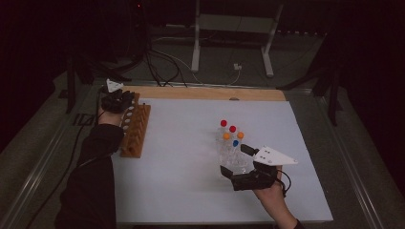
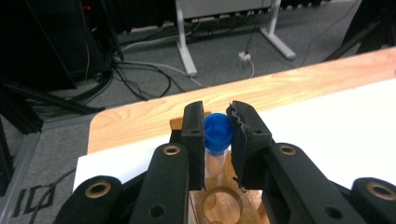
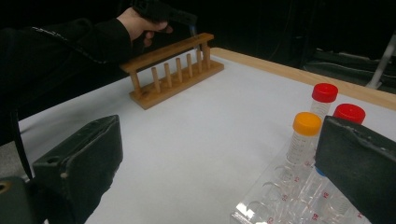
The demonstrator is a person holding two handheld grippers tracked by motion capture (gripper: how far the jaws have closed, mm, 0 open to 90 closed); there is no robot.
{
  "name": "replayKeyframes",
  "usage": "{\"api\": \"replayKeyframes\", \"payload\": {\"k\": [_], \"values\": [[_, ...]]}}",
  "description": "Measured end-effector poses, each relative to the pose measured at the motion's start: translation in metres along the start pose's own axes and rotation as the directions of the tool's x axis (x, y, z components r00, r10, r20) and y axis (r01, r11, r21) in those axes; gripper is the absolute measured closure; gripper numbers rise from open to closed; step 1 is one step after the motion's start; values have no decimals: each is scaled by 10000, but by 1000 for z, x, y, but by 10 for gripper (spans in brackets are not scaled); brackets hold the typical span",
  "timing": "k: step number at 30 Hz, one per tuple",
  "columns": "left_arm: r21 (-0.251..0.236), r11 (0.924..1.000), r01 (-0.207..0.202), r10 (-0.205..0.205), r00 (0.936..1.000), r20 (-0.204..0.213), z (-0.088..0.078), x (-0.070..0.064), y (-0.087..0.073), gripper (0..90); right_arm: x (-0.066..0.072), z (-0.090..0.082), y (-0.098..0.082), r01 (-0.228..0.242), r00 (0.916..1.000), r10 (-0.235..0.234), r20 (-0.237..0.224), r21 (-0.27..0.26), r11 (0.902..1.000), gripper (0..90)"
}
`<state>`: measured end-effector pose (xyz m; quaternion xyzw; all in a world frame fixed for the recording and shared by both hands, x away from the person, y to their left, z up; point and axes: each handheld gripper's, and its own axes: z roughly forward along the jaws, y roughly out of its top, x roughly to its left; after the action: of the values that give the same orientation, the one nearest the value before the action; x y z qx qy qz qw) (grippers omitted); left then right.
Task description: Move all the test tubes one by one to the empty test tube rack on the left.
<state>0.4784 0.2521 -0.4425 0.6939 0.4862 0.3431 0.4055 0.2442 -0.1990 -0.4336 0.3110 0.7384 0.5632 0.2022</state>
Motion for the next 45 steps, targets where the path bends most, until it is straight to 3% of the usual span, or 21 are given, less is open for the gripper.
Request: {"api": "replayKeyframes", "payload": {"k": [5,15,17,21,24,31,39,42,45], "values": [[344,9993,-148,151,9999,-71,4,-1,-2,775,-1,-1,0,-70,10000,70,0,-16,10000,6],[559,9984,-21,11,9999,171,1,0,2,749,-2,-2,1,-54,10000,54,8,-25,10000,5],[579,9982,120,-135,9996,258,-2,0,3,662,-3,-1,1,-15,10000,15,40,14,10000,5],[643,9974,340,-377,9976,578,-11,0,8,576,-5,-2,0,1,9999,-1,104,56,10000,5],[544,9974,468,-499,9970,587,-20,-1,11,489,-6,-5,1,-19,9999,19,135,1,10000,5],[353,9980,518,-547,9948,857,-44,-5,17,318,-9,-9,2,-47,9996,50,282,-125,9999,5],[91,9991,424,-433,9807,1904,-77,-23,21,109,-12,-9,2,-75,9996,79,257,-179,9998,5],[-41,9993,366,-345,9705,2385,-89,-33,20,72,-15,-9,2,-265,9996,265,138,-21,9996,6],[-120,9998,176,-135,9593,2819,-100,-42,17,39,-16,-9,2,-126,9996,125,235,23,9999,6]]}}
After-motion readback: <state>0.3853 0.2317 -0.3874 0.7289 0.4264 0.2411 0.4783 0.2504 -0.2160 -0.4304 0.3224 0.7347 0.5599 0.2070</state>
